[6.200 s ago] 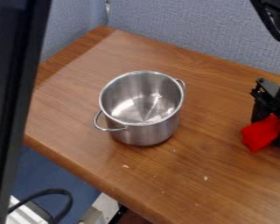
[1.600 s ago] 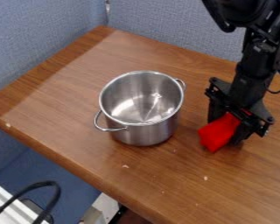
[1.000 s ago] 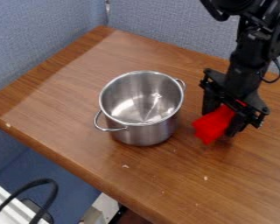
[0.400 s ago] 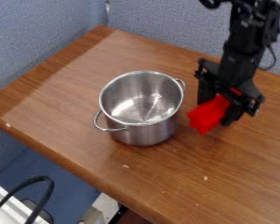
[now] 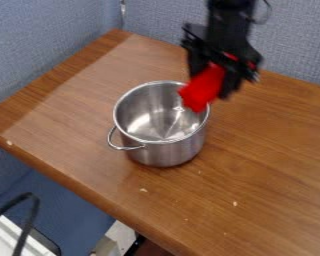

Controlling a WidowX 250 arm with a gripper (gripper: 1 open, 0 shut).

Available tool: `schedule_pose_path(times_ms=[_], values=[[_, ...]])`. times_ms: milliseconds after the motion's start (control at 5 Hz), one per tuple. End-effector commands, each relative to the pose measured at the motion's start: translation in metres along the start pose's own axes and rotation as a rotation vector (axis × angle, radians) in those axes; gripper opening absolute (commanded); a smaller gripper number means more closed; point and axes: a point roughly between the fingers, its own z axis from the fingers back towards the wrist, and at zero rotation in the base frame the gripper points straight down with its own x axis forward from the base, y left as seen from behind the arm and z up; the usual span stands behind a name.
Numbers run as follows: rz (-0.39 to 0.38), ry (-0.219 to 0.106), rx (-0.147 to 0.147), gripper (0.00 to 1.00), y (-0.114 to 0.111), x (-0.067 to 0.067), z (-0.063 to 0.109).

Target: Put the red object in the metal pot

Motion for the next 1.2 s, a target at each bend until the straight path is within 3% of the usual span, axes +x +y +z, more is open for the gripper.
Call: schedule_pose_path(times_ms=[0, 400, 600, 1000], values=[[0.081, -0.039, 0.015, 0.00, 0.035, -0.016, 0.016], [0.210, -0.027, 0.053, 0.00, 0.081, -0.039, -0.003], [0.261, -0.027, 0.036, 0.00, 0.093, -0.048, -0.013], [0.235, -0.060, -0.002, 0.00, 0.073, -0.045, -0.011]])
